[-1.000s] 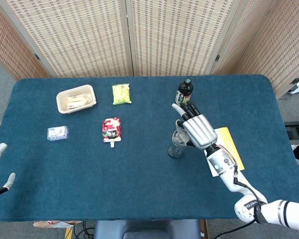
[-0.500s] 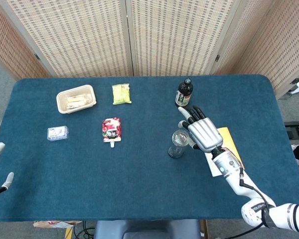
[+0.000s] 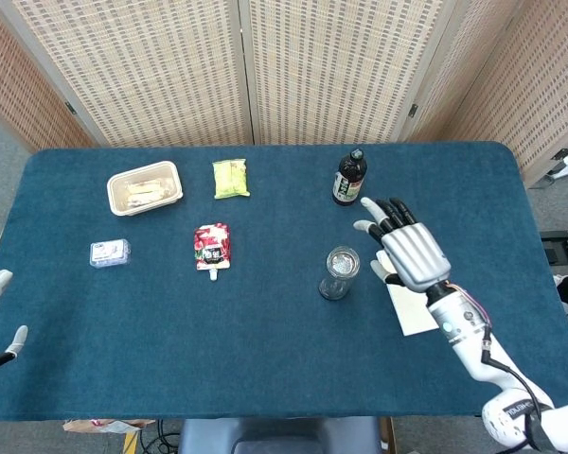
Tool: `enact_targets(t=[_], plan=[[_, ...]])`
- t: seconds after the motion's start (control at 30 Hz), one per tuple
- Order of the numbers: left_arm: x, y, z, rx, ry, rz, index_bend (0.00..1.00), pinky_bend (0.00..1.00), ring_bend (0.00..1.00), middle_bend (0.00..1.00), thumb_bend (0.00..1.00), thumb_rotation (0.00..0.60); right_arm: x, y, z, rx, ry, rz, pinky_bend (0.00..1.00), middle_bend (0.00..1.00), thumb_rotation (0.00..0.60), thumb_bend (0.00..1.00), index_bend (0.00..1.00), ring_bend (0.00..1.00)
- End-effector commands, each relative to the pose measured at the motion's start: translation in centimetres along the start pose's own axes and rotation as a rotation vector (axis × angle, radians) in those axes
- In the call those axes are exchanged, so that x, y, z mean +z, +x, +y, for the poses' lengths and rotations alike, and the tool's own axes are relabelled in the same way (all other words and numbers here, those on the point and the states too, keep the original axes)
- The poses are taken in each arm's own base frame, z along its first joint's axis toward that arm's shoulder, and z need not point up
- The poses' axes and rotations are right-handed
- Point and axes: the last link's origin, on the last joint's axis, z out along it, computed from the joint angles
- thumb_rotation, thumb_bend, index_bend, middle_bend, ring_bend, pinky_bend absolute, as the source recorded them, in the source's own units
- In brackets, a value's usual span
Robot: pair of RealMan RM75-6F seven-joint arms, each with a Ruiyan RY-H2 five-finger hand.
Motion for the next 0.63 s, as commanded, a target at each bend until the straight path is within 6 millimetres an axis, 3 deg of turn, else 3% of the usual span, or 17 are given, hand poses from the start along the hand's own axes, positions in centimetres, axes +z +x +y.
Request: enact_targets(t=[0.03, 0.13, 0.27, 0.4, 0.63], plan=[[0.2, -0.3, 0.2, 0.010, 0.004, -0.006, 0.00, 0.10, 0.00, 0.09, 0.35, 0.600, -4.8, 0.0, 3.0, 0.028, -0.034, 0.107, 0.00, 0.00, 0.600, 0.37, 0.24, 0.00], [0.3, -0.5, 0.4, 0.021, 0.004, -0.007, 0.00, 0.09, 0.00, 0.09, 0.35, 0.600, -8.4, -1.9, 5.7, 0.014, -0.083, 0.134, 0.00, 0.00, 0.600, 0.37, 0.20, 0.00], [0.4, -1.0, 0.6, 0.037, -0.003, -0.023, 0.00, 0.09, 0.00, 0.09, 0.35, 0.600, -12.8, -4.8, 9.2, -0.019, -0.180, 0.137, 0.00, 0.00, 0.600, 0.37, 0.03, 0.00], [0.6, -1.8, 1.0, 0.054, -0.011, -0.050, 0.00, 0.09, 0.00, 0.09, 0.35, 0.600, -16.5, -7.2, 11.6, -0.043, -0.276, 0.144, 0.00, 0.00, 0.600, 0.37, 0.00, 0.00], [1.1, -2.5, 1.6, 0.066, -0.017, -0.063, 0.00, 0.09, 0.00, 0.09, 0.35, 0.600, -19.8, -8.4, 13.6, -0.075, -0.357, 0.133, 0.00, 0.00, 0.600, 0.37, 0.00, 0.00]])
